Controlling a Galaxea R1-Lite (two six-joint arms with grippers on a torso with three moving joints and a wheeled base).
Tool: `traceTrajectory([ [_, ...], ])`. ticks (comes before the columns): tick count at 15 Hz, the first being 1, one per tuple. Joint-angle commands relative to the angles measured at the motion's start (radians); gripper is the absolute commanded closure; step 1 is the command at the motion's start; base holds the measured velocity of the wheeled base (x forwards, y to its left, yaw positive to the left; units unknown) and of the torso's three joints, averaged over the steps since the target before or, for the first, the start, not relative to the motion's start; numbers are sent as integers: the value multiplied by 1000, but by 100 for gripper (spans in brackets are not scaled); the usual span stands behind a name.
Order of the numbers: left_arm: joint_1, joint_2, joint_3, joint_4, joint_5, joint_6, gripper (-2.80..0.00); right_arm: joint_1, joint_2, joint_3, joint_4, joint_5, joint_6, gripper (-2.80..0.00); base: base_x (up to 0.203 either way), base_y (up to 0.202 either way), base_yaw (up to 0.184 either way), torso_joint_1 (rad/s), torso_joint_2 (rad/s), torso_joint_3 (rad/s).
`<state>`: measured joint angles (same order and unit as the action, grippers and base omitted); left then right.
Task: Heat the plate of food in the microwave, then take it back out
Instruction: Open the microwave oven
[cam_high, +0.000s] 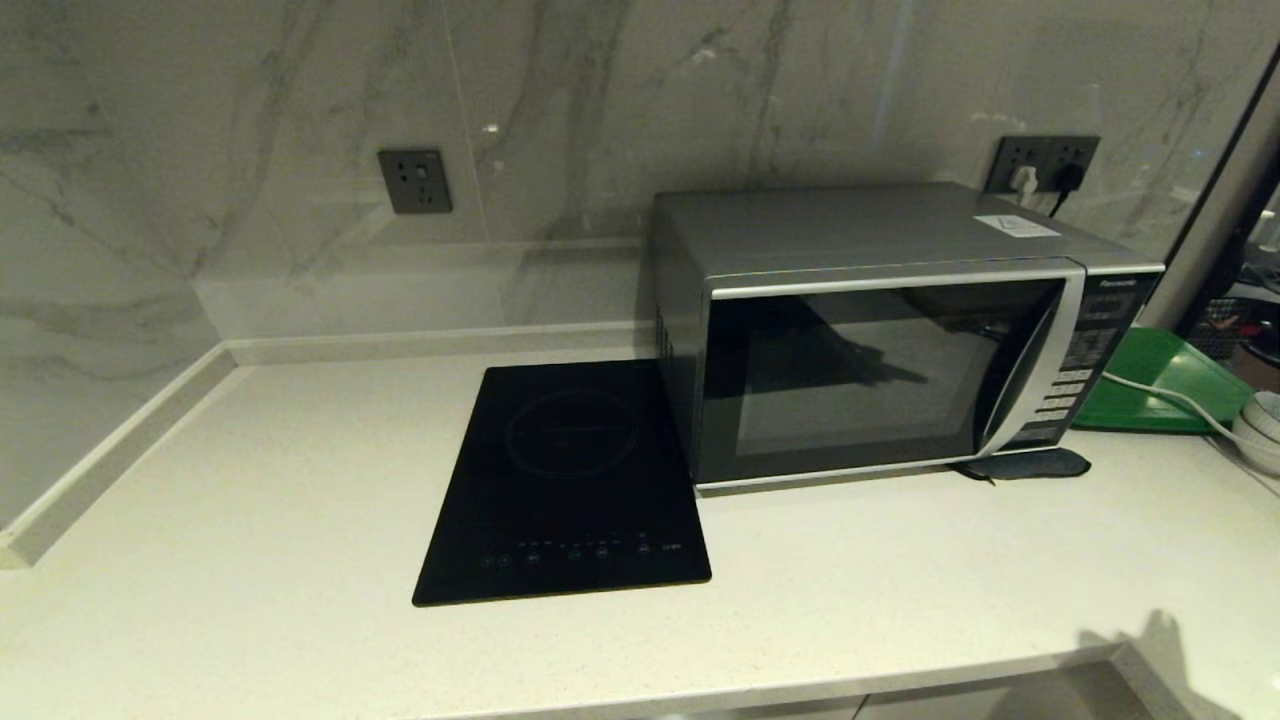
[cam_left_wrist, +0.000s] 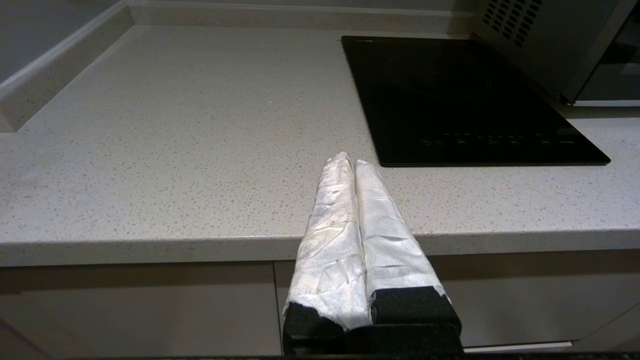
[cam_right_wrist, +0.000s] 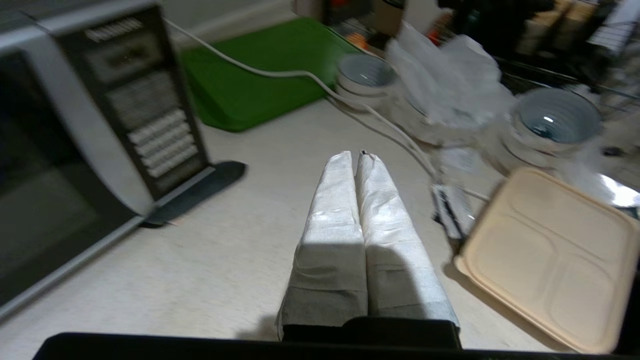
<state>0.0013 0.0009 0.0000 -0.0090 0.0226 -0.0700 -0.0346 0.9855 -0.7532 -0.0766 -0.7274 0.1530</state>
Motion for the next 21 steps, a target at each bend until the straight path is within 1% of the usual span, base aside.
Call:
traceTrajectory([
  [1, 0, 1, 0, 0, 0, -1, 0, 1, 44, -3, 38, -50, 2, 0, 0, 0, 0, 0, 0, 0],
  [2, 0, 1, 0, 0, 0, -1, 0, 3, 52, -6, 42, -54, 2, -280, 0, 0, 0, 0, 0, 0],
  [5, 0, 1, 0, 0, 0, -1, 0, 30, 91, -6, 37, -66, -2, -280, 0, 0, 0, 0, 0, 0],
  [6, 0, 1, 0, 0, 0, -1, 0, 38, 118, -5, 32, -81, -2, -280, 0, 0, 0, 0, 0, 0],
  [7, 0, 1, 0, 0, 0, -1, 0, 52, 156, -2, 13, -119, -1, -280, 0, 0, 0, 0, 0, 0],
  [8, 0, 1, 0, 0, 0, -1, 0, 72, 199, 6, -47, -160, 0, -280, 0, 0, 0, 0, 0, 0],
  [10, 0, 1, 0, 0, 0, -1, 0, 116, 297, 32, -229, -240, -8, -280, 0, 0, 0, 0, 0, 0],
  [12, 0, 1, 0, 0, 0, -1, 0, 140, 403, 41, -339, -331, -21, -280, 0, 0, 0, 0, 0, 0],
  [14, 0, 1, 0, 0, 0, -1, 0, 155, 483, 22, -415, -408, -26, -280, 0, 0, 0, 0, 0, 0],
  [15, 0, 1, 0, 0, 0, -1, 0, 167, 513, 15, -446, -428, -26, -280, 0, 0, 0, 0, 0, 0],
  [17, 0, 1, 0, 0, 0, -1, 0, 191, 567, 13, -495, -439, -22, -280, 0, 0, 0, 0, 0, 0],
  [19, 0, 1, 0, 0, 0, -1, 0, 240, 593, 16, -506, -439, -16, -280, 0, 0, 0, 0, 0, 0],
  [21, 0, 1, 0, 0, 0, -1, 0, 302, 608, 14, -505, -438, 20, -280, 0, 0, 0, 0, 0, 0],
])
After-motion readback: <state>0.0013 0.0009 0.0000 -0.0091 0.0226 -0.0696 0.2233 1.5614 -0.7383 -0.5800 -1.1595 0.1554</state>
